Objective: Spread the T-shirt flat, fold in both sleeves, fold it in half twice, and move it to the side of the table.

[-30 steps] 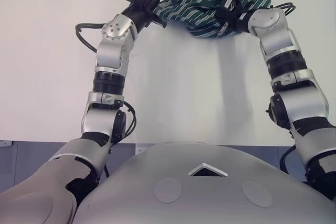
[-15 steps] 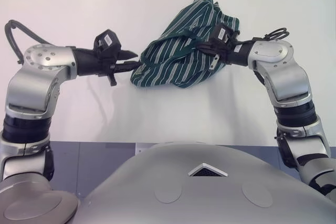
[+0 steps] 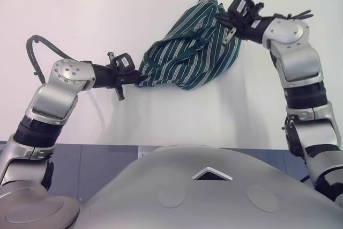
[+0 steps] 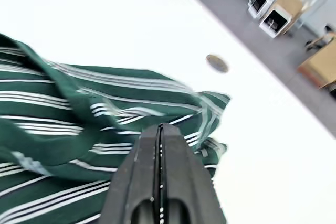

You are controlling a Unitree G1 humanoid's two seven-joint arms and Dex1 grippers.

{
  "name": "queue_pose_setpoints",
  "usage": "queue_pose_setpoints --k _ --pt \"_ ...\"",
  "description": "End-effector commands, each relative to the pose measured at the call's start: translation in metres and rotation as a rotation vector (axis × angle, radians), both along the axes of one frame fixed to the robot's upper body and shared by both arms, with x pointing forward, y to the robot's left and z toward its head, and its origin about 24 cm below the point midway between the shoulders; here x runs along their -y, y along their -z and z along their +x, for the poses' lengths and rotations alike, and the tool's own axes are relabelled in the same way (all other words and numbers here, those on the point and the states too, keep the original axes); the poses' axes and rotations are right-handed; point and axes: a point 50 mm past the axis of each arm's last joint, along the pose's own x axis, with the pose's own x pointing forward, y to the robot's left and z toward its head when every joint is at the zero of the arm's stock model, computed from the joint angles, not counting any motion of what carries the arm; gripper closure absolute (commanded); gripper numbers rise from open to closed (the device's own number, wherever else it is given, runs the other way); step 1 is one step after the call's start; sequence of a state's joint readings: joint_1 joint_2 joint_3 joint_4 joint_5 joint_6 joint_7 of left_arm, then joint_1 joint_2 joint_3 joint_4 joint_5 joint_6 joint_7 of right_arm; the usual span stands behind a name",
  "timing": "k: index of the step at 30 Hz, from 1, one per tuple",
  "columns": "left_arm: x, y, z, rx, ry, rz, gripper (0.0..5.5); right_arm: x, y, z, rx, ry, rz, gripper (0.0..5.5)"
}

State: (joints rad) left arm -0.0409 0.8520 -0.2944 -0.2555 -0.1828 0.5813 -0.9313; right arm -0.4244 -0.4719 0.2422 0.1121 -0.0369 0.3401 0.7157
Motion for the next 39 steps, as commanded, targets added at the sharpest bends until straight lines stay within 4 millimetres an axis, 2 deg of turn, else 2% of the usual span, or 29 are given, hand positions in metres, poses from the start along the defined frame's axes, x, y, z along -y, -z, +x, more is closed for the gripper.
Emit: queue_pose_setpoints --k 1,5,9,11,17,22,25,27,34,39 --pt "-0.019 0.027 -0.012 -0.121 -0.048 0.118 5.5 0.013 0.007 0.025 0.098 -0.059 -0.163 5.27" --pt "-0.017 0.016 0.002 -0.061 -0.052 0.072 5.5 0.021 0.009 0.022 0.199 -0.269 -0.366 4.54" --pt "-0.01 0.005 0.012 -0.012 -0.056 0.009 5.5 0.011 0.014 0.016 0.242 -0.398 -0.419 3.75" --pt "-0.007 0.001 0.015 0.003 -0.046 -0.008 5.5 0.005 0.016 0.018 0.262 -0.403 -0.426 3.6" --pt "0.0 -0.017 0.022 0.05 -0.026 -0.085 5.5 -0.005 0.029 0.026 0.298 -0.393 -0.506 3.6" --pt "-0.003 -0.03 0.029 0.099 -0.031 -0.097 5.5 -0.013 0.027 0.038 0.362 -0.325 -0.497 4.58" --pt "-0.008 -0.034 0.035 0.128 -0.057 -0.092 5.5 -0.013 0.017 0.04 0.394 -0.275 -0.424 5.27" --pt "-0.011 -0.038 0.04 0.155 -0.077 -0.097 5.5 -0.011 0.014 0.04 0.404 -0.262 -0.402 5.48" --pt "-0.018 -0.063 0.057 0.263 -0.125 -0.166 5.5 0.002 -0.006 0.037 0.403 -0.228 -0.338 5.48" --pt "-0.018 -0.059 0.057 0.259 -0.117 -0.157 5.5 0.0 0.007 0.037 0.296 -0.295 -0.389 4.39"
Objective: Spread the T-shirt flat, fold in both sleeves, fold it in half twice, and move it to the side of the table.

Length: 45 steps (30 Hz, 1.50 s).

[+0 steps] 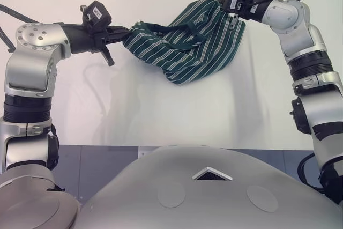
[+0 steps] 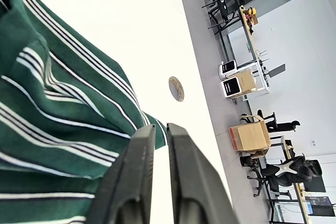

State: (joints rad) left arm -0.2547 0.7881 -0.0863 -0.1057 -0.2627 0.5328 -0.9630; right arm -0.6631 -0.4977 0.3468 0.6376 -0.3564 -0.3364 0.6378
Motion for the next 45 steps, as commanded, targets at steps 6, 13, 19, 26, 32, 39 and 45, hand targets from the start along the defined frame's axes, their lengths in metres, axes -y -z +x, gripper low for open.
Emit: queue_pose_setpoints --k 6,13,19,26,32,39,45 --pt "0.004 0.004 0.003 0.014 0.01 0.008 5.5 -0.012 0.017 0.01 -0.132 0.045 0.023 3.67" --pt "0.009 0.008 0.005 0.013 0.027 0.006 5.5 -0.008 0.03 0.019 -0.294 0.186 0.132 3.67" --pt "0.011 0.007 0.007 0.028 0.026 -0.008 5.5 -0.011 0.037 0.015 -0.366 0.218 0.299 4.55" --pt "-0.007 -0.018 0.044 0.214 -0.177 -0.059 5.5 0.031 -0.053 0.029 -0.288 0.298 0.843 5.48" --pt "0.025 -0.081 0.125 0.453 -0.242 -0.166 5.5 0.054 -0.126 0.055 -0.171 0.401 1.094 5.48" --pt "0.066 -0.183 0.159 0.724 -0.397 -0.143 5.5 0.054 -0.206 0.074 0.093 0.54 1.143 5.48" --pt "0.054 -0.234 0.151 0.882 -0.478 -0.145 5.5 0.066 -0.243 0.066 0.218 0.52 1.149 5.48"
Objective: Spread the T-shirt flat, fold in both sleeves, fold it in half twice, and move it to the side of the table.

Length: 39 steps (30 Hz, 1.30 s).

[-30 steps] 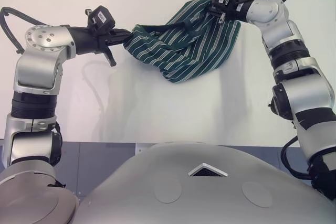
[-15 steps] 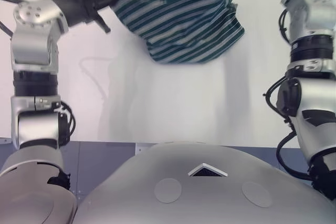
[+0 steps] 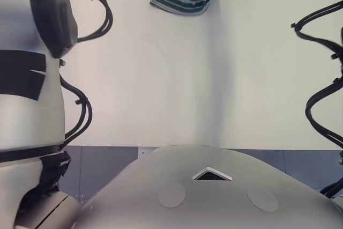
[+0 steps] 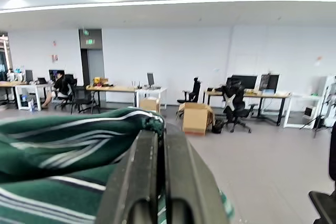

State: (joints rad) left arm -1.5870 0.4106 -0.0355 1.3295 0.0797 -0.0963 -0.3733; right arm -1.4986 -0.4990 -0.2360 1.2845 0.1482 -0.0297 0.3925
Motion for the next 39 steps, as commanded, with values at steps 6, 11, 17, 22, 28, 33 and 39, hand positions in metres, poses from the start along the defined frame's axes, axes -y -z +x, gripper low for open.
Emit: queue_pose_setpoints --k 6,11,17,22,28,33,39 --pt "-0.068 0.06 -0.041 -0.405 0.62 0.143 5.5 0.03 0.085 -0.057 -0.293 -0.628 -0.368 5.48" --pt "-0.094 0.163 -0.165 -1.034 0.947 0.263 5.5 -0.007 0.192 -0.215 -0.823 -1.143 -0.283 5.48" --pt "-0.08 0.213 -0.21 -1.192 0.922 0.299 5.5 -0.023 0.232 -0.257 -1.022 -1.081 -0.278 5.48" --pt "-0.07 0.218 -0.232 -1.202 0.848 0.324 5.21 -0.024 0.239 -0.273 -1.116 -0.995 -0.317 5.16" --pt "-0.079 0.178 -0.238 -1.192 0.891 0.341 4.72 -0.005 0.209 -0.267 -1.064 -1.008 -0.404 4.36" --pt "-0.076 0.174 -0.172 -0.975 0.655 0.097 5.3 0.002 0.177 -0.217 -0.856 -0.919 -0.309 4.97" --pt "-0.082 0.269 -0.165 -1.102 0.506 0.486 5.5 -0.004 0.274 -0.222 -1.068 -0.795 -0.735 5.47"
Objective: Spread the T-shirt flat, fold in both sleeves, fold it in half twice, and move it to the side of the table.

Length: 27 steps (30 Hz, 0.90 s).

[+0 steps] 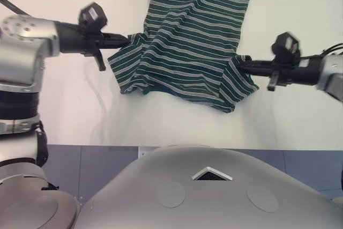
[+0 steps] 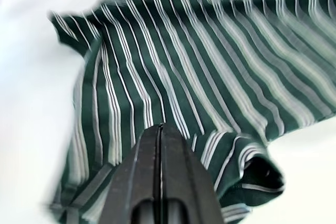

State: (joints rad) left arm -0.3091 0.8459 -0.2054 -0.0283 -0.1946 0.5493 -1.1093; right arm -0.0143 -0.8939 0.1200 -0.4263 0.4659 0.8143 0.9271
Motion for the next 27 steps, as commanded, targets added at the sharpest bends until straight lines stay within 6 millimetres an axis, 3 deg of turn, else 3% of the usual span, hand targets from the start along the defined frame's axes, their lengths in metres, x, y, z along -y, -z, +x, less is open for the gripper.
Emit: queue_pose_setpoints --k 1,3,5,10,14,19,21,22,27 --pt "-0.022 0.043 -0.022 -0.103 0.12 0.251 5.5 0.015 0.047 -0.011 0.024 -0.107 -0.317 5.47" --pt "-0.039 0.04 -0.073 -0.332 0.267 0.236 5.5 0.033 0.053 -0.02 -0.005 -0.181 -0.409 5.47" --pt "-0.039 0.032 -0.093 -0.407 0.322 0.2 5.5 0.045 0.054 -0.038 -0.074 -0.231 -0.419 5.47" --pt "-0.039 0.038 -0.068 -0.256 0.176 0.227 5.5 0.035 0.048 -0.039 -0.059 -0.217 -0.307 5.47" --pt "-0.052 0.035 -0.07 -0.279 0.152 0.266 5.5 0.024 0.033 -0.05 -0.079 -0.257 -0.191 5.47" --pt "-0.046 0.013 -0.065 -0.251 0.138 0.135 5.5 0.002 -0.029 0.015 0.206 -0.01 0.21 5.47" --pt "-0.044 0.004 -0.055 -0.213 0.104 0.087 5.29 -0.008 -0.041 0.048 0.284 0.102 0.32 5.5" --pt "-0.043 -0.001 -0.05 -0.197 0.085 0.058 5.26 -0.013 -0.038 0.063 0.299 0.15 0.326 5.5" --pt "-0.046 -0.02 -0.039 -0.164 -0.012 -0.072 4.55 -0.037 0.021 0.12 0.266 0.249 0.163 5.5"
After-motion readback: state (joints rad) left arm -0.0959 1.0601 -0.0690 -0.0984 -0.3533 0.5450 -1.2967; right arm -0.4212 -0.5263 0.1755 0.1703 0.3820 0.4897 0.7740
